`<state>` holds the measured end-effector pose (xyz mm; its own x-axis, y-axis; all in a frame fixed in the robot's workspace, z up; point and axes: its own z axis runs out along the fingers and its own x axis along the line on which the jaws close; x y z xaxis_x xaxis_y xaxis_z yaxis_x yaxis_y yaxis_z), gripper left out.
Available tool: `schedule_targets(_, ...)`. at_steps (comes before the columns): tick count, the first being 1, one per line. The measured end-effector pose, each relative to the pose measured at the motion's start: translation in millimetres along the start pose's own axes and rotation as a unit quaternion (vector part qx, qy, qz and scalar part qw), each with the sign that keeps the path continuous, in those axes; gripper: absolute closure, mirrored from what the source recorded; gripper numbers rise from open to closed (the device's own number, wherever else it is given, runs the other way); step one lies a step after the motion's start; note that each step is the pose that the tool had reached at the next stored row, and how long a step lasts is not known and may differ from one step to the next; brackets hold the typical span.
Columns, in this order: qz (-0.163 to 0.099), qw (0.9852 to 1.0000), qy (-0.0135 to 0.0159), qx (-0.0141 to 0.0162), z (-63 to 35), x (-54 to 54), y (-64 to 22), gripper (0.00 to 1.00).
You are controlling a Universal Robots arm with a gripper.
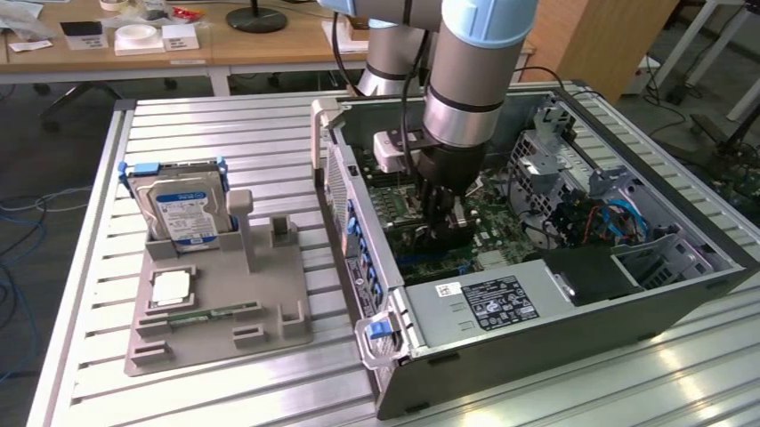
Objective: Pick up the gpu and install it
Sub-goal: 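Insert the gpu into the slot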
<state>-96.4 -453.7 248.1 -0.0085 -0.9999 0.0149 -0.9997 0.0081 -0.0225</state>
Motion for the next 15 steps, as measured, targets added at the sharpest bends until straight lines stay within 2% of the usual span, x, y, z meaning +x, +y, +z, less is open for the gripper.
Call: schedule_targets(15,0.000,1.0000,0.0004,-0.0006,2.3,0.0,-1.5,0.73)
